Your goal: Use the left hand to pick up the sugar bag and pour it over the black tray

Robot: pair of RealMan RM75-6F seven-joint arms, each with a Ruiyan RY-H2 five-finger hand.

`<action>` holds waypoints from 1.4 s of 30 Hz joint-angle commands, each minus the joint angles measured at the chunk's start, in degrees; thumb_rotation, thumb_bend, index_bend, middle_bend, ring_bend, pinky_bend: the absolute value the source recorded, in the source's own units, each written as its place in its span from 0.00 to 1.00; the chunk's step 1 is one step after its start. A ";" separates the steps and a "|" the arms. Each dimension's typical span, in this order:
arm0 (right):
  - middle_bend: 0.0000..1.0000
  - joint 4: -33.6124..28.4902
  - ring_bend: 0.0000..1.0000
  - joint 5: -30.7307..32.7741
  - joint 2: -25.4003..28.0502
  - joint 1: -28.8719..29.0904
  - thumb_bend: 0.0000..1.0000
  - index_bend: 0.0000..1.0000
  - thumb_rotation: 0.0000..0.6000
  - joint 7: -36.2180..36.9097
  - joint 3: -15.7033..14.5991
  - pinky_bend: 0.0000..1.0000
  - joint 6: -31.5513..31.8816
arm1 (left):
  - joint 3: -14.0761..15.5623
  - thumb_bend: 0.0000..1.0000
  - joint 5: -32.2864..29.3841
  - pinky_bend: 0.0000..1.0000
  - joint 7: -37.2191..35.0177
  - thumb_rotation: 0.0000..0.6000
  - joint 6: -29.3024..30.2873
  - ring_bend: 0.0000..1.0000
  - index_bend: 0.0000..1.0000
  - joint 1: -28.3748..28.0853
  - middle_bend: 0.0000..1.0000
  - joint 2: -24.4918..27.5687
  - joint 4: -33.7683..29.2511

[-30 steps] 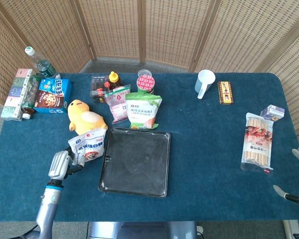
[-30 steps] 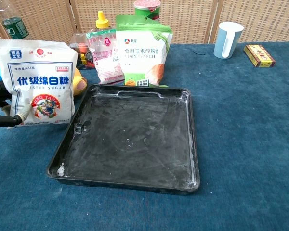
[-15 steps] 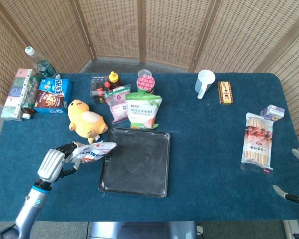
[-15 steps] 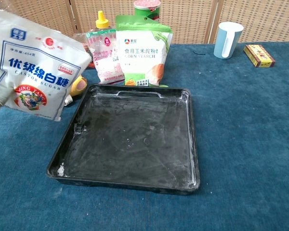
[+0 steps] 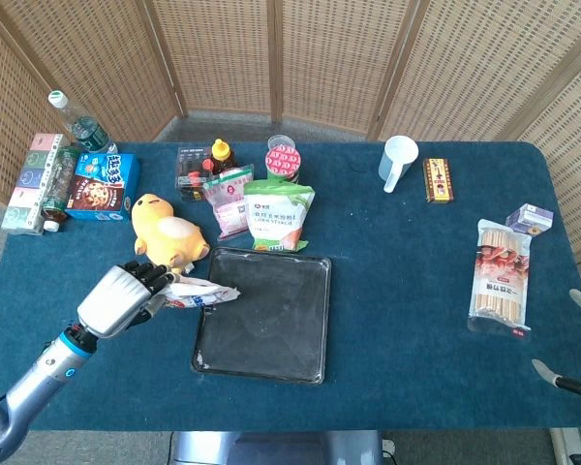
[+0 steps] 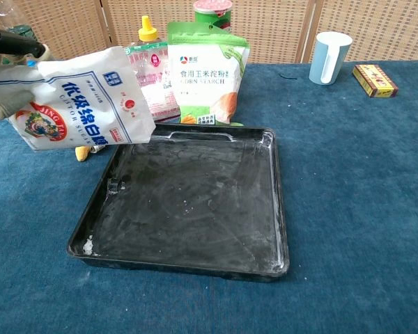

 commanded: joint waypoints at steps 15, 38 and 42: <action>0.00 0.23 0.01 0.28 0.24 -0.20 0.00 0.00 1.00 0.84 0.20 0.00 0.36 | -1.73 0.60 7.06 0.62 18.49 1.00 -7.25 0.56 0.60 -7.69 0.53 4.11 -4.31; 0.00 0.20 0.01 0.44 0.06 0.01 0.00 0.00 1.00 0.31 0.13 0.00 -0.12 | 0.96 0.60 -7.76 0.62 -15.48 1.00 8.86 0.56 0.60 3.60 0.53 -13.11 16.30; 0.00 0.18 0.01 0.49 -0.22 0.27 0.00 0.00 1.00 -0.40 0.03 0.00 -0.60 | 0.47 0.60 -9.22 0.62 -20.57 1.00 10.49 0.56 0.60 4.50 0.53 -16.10 21.46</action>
